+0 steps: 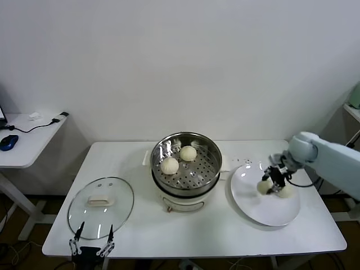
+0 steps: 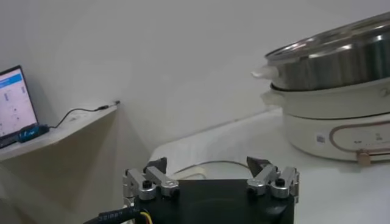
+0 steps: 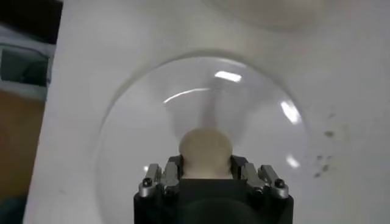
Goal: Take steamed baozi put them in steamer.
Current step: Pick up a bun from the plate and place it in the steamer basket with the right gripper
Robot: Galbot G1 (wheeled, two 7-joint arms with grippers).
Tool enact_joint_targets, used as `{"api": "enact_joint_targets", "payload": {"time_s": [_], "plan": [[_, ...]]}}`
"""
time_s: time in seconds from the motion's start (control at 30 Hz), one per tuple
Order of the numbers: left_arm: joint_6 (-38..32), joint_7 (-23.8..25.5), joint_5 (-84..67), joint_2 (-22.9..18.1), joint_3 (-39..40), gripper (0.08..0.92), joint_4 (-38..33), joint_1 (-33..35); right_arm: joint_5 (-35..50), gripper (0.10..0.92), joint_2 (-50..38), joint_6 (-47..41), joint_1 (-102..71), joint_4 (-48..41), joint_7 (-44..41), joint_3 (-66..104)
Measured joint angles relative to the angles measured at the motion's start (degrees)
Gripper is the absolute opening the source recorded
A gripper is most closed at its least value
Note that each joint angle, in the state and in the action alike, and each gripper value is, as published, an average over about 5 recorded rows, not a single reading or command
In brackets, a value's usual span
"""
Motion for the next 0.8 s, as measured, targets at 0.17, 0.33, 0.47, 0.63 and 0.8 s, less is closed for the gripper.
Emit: {"api": "enact_joint_targets", "payload": {"time_s": [0.17,0.33,0.47,0.63,0.8], "plan": [[-0.02,-0.01,-0.02,-0.06,-0.29,0.823,-0.31,0.16,-4.03,0.541,5.27,11.32,10.00,0.17,-2.11,-3.86],[0.04,-0.01,-0.04,-0.18,-0.34,0.823,-0.48,0.17,-9.33,0.543,11.01,21.37,16.09,1.50,-2.66,-4.84],[0.06,-0.02,-0.18,-0.26,-0.47,0.823,-0.45,0.17,-13.08,0.543,15.67,26.90,18.16,3.52,-2.70,-4.25],[-0.06,-0.05,-0.44,-0.07,-0.79,0.823,-0.10,0.42,-16.85,0.543,21.07,31.36,17.57,6.01,-2.70,-2.86],[-0.20,-0.11,-0.74,0.19,-1.00,0.823,0.34,0.70,-19.38,0.543,25.27,34.13,15.05,7.68,-2.52,-2.56]]}}
